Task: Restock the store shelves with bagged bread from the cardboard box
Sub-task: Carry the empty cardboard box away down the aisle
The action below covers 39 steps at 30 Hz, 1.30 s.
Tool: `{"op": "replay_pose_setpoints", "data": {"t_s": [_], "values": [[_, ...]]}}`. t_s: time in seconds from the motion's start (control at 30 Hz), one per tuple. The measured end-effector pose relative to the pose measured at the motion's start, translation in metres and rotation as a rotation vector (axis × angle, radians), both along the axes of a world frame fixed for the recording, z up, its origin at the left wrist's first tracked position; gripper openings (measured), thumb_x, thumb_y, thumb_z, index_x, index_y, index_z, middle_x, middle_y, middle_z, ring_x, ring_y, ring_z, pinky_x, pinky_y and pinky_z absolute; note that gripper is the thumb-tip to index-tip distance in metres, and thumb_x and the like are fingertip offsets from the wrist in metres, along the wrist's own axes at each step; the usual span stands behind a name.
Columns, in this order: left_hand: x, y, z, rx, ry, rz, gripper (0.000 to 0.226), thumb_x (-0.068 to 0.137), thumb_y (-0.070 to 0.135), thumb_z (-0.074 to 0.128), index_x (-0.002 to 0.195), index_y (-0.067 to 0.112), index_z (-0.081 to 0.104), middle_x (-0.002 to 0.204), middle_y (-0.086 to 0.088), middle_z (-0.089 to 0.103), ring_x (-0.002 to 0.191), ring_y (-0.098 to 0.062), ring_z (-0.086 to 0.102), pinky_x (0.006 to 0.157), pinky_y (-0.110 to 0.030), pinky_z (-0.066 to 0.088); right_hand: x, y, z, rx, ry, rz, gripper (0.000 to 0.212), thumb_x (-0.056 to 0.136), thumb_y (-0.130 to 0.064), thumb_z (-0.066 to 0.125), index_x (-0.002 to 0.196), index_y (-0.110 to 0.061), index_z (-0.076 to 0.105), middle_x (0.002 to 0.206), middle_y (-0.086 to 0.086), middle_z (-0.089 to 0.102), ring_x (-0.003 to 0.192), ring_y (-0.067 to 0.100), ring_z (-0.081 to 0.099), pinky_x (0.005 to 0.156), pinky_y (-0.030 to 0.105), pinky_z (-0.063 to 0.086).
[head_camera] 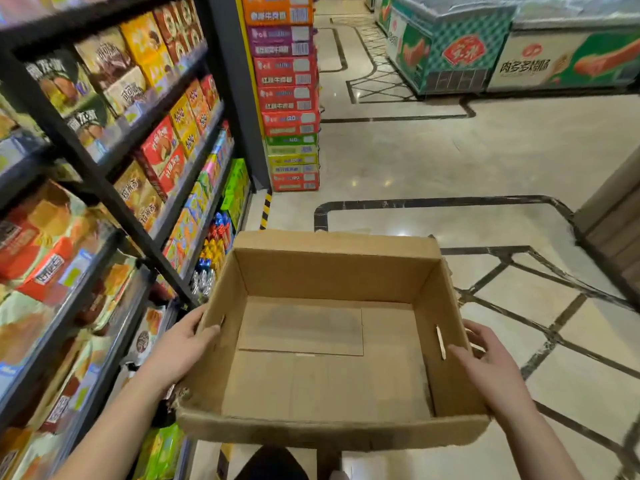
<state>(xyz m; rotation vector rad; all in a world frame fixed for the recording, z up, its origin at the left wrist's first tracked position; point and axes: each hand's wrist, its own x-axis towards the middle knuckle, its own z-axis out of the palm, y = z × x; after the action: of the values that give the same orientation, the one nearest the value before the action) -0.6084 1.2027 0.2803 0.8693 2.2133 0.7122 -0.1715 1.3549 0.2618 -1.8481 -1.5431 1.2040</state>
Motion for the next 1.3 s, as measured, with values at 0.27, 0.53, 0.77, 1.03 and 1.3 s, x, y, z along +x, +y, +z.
{"op": "replay_pose_setpoints", "data": {"t_s": [0.27, 0.53, 0.77, 1.03, 1.3], "values": [[-0.048, 0.157, -0.021, 0.008, -0.010, 0.022, 0.041, 0.101, 0.034, 0.059, 0.142, 0.037, 0.055, 0.115, 0.000, 0.071, 0.088, -0.011, 0.069, 0.066, -0.026, 0.051, -0.049, 0.159, -0.012, 0.006, -0.020, 0.008, 0.047, 0.089, -0.033, 0.070, 0.131, -0.045, 0.054, 0.119, -0.014, 0.063, 0.103, 0.015, 0.065, 0.093, 0.048, 0.056], [-0.122, 0.348, -0.054, -0.025, -0.125, 0.064, 0.046, 0.101, 0.037, 0.059, 0.146, 0.036, 0.050, 0.115, -0.002, 0.073, 0.088, -0.022, 0.075, 0.073, -0.037, 0.060, -0.122, 0.356, -0.029, -0.007, -0.085, 0.025, 0.051, 0.089, -0.030, 0.072, 0.135, -0.039, 0.053, 0.121, -0.013, 0.064, 0.108, 0.015, 0.064, 0.093, 0.045, 0.056], [-0.164, 0.507, -0.045, -0.059, -0.102, 0.068, 0.050, 0.096, 0.044, 0.062, 0.145, 0.042, 0.051, 0.125, -0.003, 0.072, 0.099, -0.024, 0.072, 0.090, -0.045, 0.059, -0.159, 0.503, -0.025, -0.015, -0.162, 0.013, 0.051, 0.092, -0.034, 0.069, 0.139, -0.038, 0.050, 0.124, -0.012, 0.062, 0.104, 0.016, 0.061, 0.092, 0.044, 0.054], [-0.177, 0.678, -0.052, -0.064, -0.115, 0.090, 0.033, 0.096, 0.043, 0.061, 0.128, 0.052, 0.056, 0.110, 0.003, 0.076, 0.088, -0.022, 0.076, 0.083, -0.043, 0.061, -0.177, 0.680, -0.038, -0.039, -0.137, 0.044, 0.051, 0.093, -0.031, 0.069, 0.141, -0.032, 0.050, 0.116, -0.008, 0.061, 0.104, 0.020, 0.063, 0.094, 0.043, 0.053], [-0.192, 0.816, -0.054, -0.047, -0.124, 0.150, 0.035, 0.102, 0.032, 0.058, 0.133, 0.047, 0.053, 0.115, 0.002, 0.071, 0.090, -0.018, 0.072, 0.078, -0.038, 0.058, -0.206, 0.838, -0.036, -0.041, -0.175, 0.101, 0.051, 0.093, -0.037, 0.068, 0.140, -0.032, 0.050, 0.125, -0.005, 0.062, 0.101, 0.018, 0.059, 0.093, 0.044, 0.054]]}}
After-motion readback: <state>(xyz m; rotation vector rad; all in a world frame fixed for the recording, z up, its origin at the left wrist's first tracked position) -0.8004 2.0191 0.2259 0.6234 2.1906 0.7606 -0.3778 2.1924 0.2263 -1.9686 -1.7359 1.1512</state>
